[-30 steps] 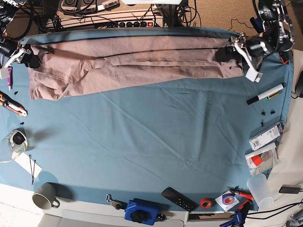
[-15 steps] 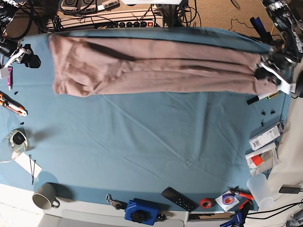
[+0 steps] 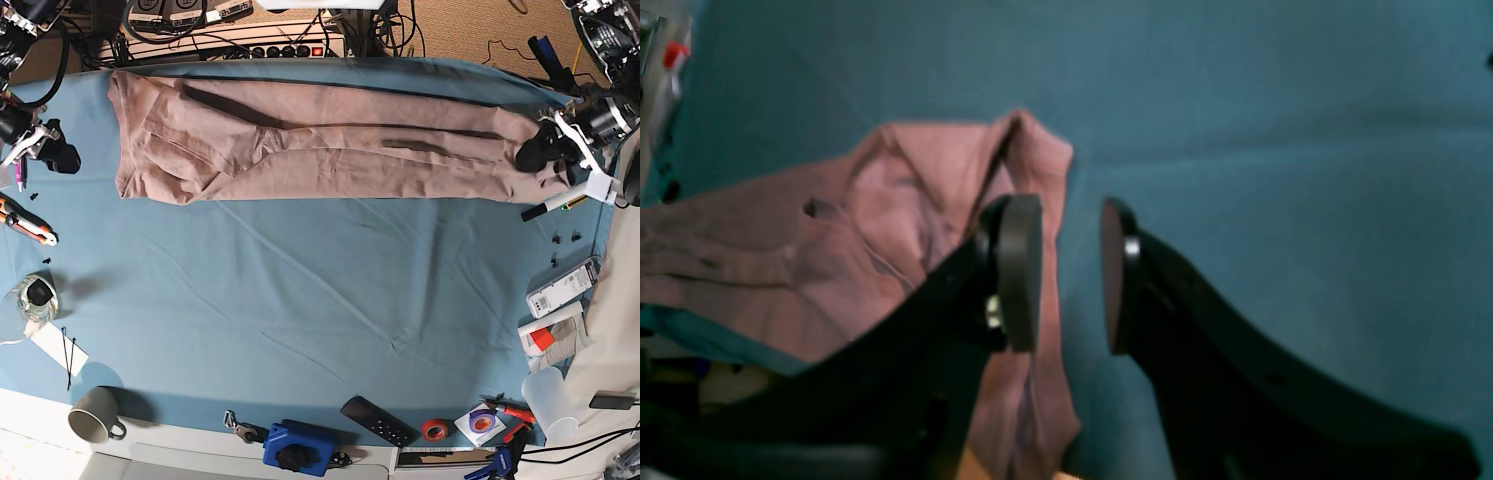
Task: Fold the T-shirt properly
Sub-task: 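Carry the strip end with the left gripper toward the right gripper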
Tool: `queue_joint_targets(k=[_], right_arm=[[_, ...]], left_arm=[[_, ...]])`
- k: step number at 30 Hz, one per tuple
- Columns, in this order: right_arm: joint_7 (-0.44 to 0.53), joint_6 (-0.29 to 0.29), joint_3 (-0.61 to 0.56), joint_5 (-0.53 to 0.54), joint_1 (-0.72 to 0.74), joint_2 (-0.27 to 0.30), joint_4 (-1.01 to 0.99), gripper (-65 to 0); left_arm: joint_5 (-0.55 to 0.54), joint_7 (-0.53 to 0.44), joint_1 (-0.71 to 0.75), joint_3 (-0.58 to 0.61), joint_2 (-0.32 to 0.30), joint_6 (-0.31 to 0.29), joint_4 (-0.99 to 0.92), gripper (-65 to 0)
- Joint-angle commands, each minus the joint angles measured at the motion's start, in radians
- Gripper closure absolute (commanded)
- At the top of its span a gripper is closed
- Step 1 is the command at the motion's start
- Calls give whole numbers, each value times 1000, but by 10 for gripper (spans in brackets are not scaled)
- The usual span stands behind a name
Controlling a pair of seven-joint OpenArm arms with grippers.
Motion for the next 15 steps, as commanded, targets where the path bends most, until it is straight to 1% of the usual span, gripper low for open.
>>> queue_joint_targets(k=[1, 4, 7, 12, 15], right_arm=[[17, 1, 9, 21, 11, 27, 17, -159], [17, 1, 10, 16, 14, 27, 17, -159], [17, 1, 10, 14, 14, 27, 17, -159], [17, 1, 10, 14, 14, 27, 17, -159], [17, 1, 10, 14, 14, 27, 17, -159]], left_arm=[[-26, -9, 8, 11, -18, -5, 34, 0], [-25, -10, 14, 80, -18, -6, 76, 0], [-20, -26, 9, 179, -18, -33, 100, 0], [45, -81, -24, 358, -12, -31, 117, 0], [95, -91, -65, 453, -12, -31, 117, 0]])
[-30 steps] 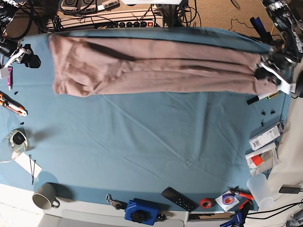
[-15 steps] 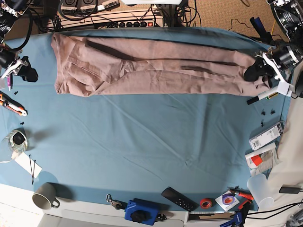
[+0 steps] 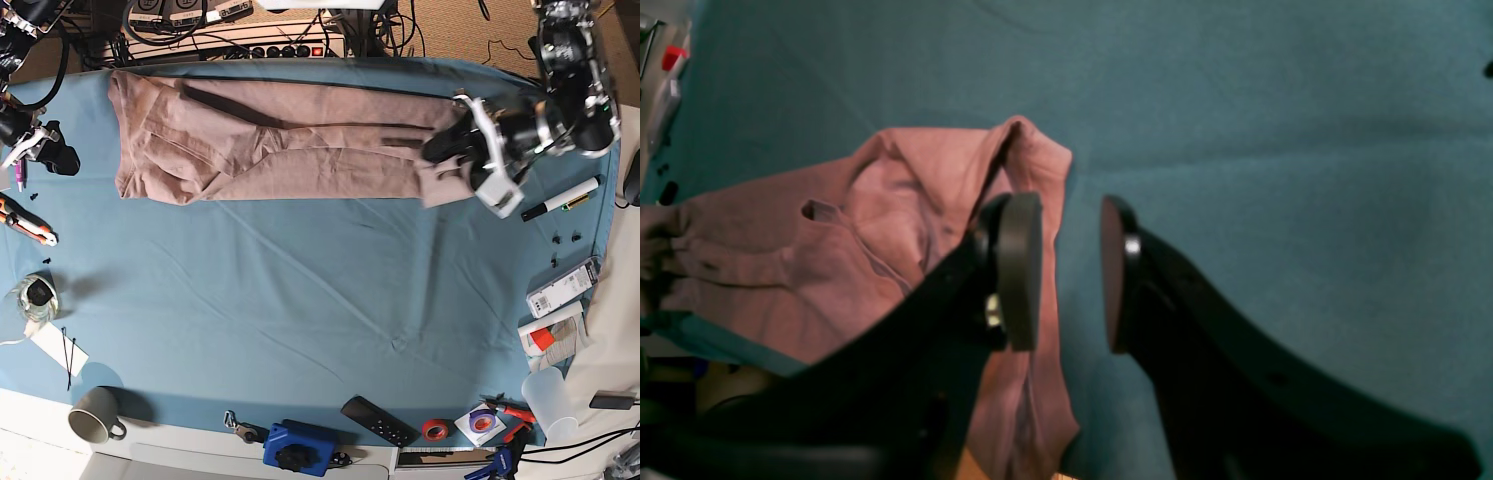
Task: Fold the T-shirt properly
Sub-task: 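Carry the strip end with the left gripper toward the right gripper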
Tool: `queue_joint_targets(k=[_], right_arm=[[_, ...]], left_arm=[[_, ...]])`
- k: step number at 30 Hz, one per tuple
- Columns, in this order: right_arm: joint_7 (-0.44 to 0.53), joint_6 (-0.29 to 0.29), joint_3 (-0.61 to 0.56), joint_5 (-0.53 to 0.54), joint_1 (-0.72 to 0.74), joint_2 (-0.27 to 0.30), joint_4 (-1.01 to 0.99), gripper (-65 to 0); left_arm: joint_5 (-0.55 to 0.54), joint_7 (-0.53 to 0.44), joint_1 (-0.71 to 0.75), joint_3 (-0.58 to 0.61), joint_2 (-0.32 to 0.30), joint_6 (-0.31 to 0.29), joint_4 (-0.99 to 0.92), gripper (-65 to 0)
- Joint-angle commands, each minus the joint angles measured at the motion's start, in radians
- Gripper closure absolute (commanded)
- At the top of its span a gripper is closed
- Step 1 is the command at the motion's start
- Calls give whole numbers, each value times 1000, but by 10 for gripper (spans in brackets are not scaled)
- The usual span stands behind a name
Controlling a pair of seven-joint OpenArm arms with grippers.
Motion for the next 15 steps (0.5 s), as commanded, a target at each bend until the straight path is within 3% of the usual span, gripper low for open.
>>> queue_joint_targets(k=[1, 5, 15], right_arm=[[17, 1, 10, 24, 8, 27, 17, -159], [17, 1, 10, 24, 8, 27, 17, -159], [17, 1, 10, 24, 8, 27, 17, -159]], left_arm=[[-4, -23, -16, 26, -8, -3, 16, 0], [74, -76, -38, 154, 10, -3, 16, 0], [288, -183, -51, 324, 157, -3, 16, 0]])
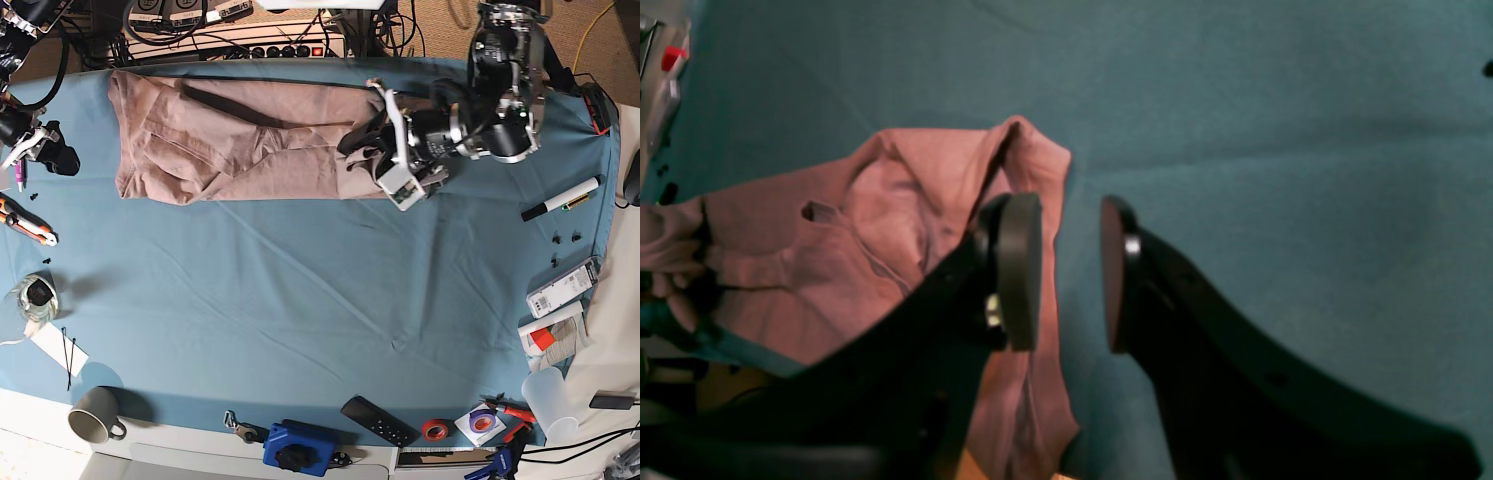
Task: Fold the T-shirt properly
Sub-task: 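Carry the strip end with the left gripper toward the right gripper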
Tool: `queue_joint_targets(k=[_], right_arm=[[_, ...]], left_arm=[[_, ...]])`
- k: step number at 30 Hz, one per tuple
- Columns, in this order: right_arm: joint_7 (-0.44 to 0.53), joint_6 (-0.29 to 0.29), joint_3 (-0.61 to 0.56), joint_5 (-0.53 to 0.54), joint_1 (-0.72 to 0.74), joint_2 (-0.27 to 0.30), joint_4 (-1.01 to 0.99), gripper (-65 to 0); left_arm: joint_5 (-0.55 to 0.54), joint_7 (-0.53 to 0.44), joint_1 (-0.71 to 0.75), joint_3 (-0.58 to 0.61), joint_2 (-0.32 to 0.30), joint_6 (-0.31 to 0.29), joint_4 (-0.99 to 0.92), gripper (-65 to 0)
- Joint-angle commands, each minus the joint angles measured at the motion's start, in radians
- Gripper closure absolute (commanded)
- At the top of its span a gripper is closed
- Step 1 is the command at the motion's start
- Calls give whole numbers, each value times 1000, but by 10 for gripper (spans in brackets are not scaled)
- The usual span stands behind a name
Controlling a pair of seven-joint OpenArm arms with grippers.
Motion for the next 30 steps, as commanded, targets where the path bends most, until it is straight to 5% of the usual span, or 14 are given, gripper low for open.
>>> queue_joint_targets(k=[1, 8, 10, 15, 17, 25, 30], right_arm=[[17, 1, 10, 24, 8, 27, 17, -159], [17, 1, 10, 24, 8, 28, 17, -159], [17, 1, 10, 24, 8, 28, 17, -159], [17, 1, 10, 24, 8, 28, 17, -159], [17, 1, 10, 24, 8, 28, 17, -159], [17, 1, 10, 24, 8, 28, 17, -159], [17, 1, 10, 24, 9, 28, 17, -159]], left_arm=[[-22, -27, -10, 13, 17, -3, 14, 0], [-20, -35, -9, 67, 69, -14, -17, 0], [-24, -39, -10, 69, 72, -64, -17, 0], [-23, -88, -6, 68, 71, -41, -17, -319], [-23, -87, -7, 68, 71, 6, -16, -370], [-23, -42, -7, 62, 71, 13, 8, -368], [-23, 16, -7, -11, 71, 77, 13, -273]])
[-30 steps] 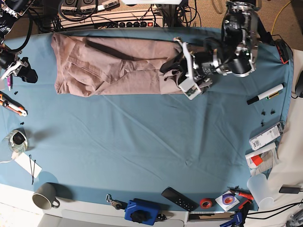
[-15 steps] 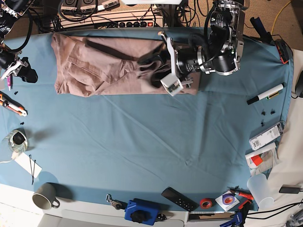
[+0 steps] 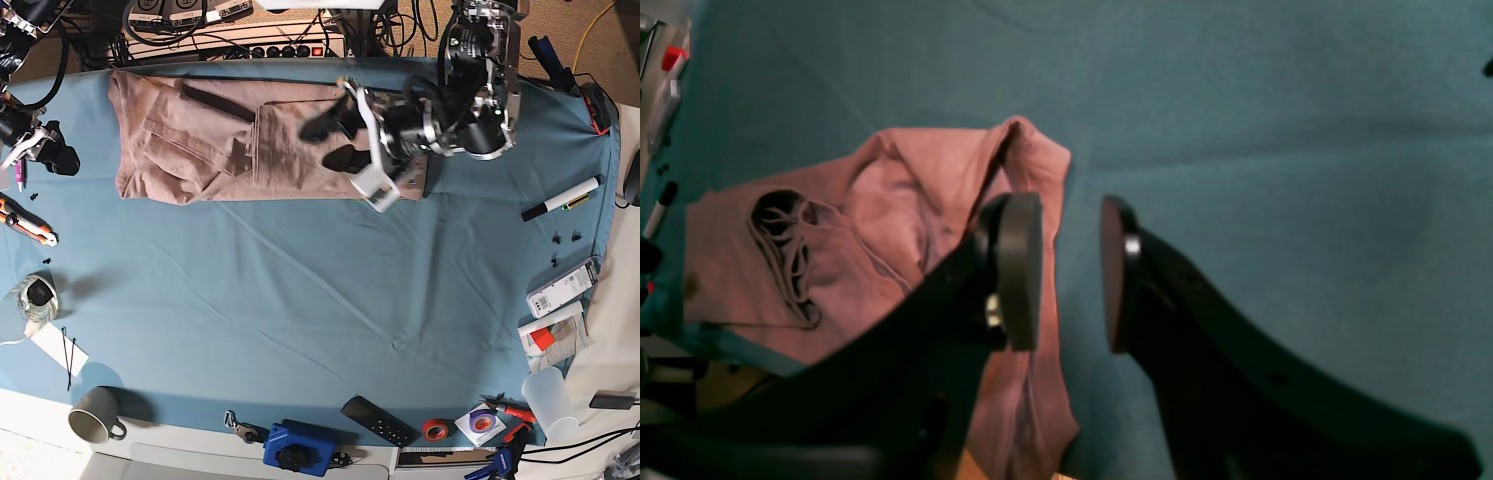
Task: Fold the T-shirt properly
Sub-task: 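Carry the strip end with the left gripper toward the right gripper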
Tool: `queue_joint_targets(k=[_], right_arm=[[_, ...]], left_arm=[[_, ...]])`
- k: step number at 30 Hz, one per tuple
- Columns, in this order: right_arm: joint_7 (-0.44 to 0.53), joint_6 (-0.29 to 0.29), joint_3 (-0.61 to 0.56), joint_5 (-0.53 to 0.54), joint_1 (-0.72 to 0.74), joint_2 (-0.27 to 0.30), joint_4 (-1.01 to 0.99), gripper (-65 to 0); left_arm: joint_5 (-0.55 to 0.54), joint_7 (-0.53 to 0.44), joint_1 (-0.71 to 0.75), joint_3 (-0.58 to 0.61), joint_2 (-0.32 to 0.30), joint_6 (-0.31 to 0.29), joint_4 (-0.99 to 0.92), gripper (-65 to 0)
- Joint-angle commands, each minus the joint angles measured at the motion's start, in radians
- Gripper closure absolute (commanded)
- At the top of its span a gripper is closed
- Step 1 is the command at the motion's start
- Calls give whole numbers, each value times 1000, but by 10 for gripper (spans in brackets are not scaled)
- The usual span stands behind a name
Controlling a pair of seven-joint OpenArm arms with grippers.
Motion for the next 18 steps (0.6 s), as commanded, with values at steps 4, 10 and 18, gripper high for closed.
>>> queue_joint_targets(k=[4, 10, 18], right_arm=[[17, 1, 10, 24, 14, 28, 17, -159], [17, 1, 10, 27, 14, 29, 17, -159], [17, 1, 10, 26, 14, 31, 17, -160]], left_arm=[[-23, 31, -1, -135, -1, 8, 20, -226], [-140, 31, 35, -323, -2, -5, 20, -227], [-166, 31, 61, -355, -1, -5, 21, -227]])
